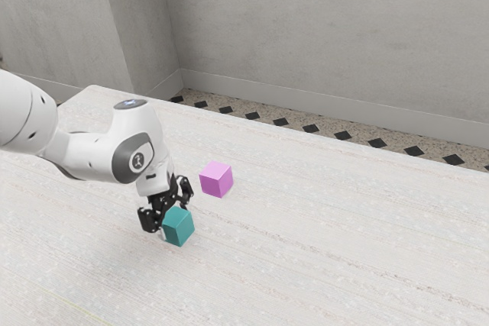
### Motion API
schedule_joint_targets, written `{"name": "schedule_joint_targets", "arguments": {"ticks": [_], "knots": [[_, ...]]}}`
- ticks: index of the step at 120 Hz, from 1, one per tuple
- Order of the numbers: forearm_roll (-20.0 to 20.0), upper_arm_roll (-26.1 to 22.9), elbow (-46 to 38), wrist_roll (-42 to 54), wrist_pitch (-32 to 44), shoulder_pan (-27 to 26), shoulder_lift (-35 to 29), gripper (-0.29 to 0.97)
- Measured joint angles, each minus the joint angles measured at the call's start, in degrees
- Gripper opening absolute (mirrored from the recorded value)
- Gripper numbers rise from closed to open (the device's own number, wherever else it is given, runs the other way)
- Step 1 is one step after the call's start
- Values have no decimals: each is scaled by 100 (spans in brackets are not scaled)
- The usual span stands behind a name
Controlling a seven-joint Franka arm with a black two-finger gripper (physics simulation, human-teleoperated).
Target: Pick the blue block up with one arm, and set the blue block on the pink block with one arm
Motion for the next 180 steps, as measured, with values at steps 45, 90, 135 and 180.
{"name": "schedule_joint_targets", "arguments": {"ticks": [45, 90, 135, 180], "knots": [[54, -1, 47, 19, -178, -14, -789, 33], [250, 33, 1865, -14, -968, -7, 74, 35], [249, 36, 3257, -37, -1409, -41, 1146, 35], [220, 20, 3765, -51, -1542, -61, 1557, 35]]}}
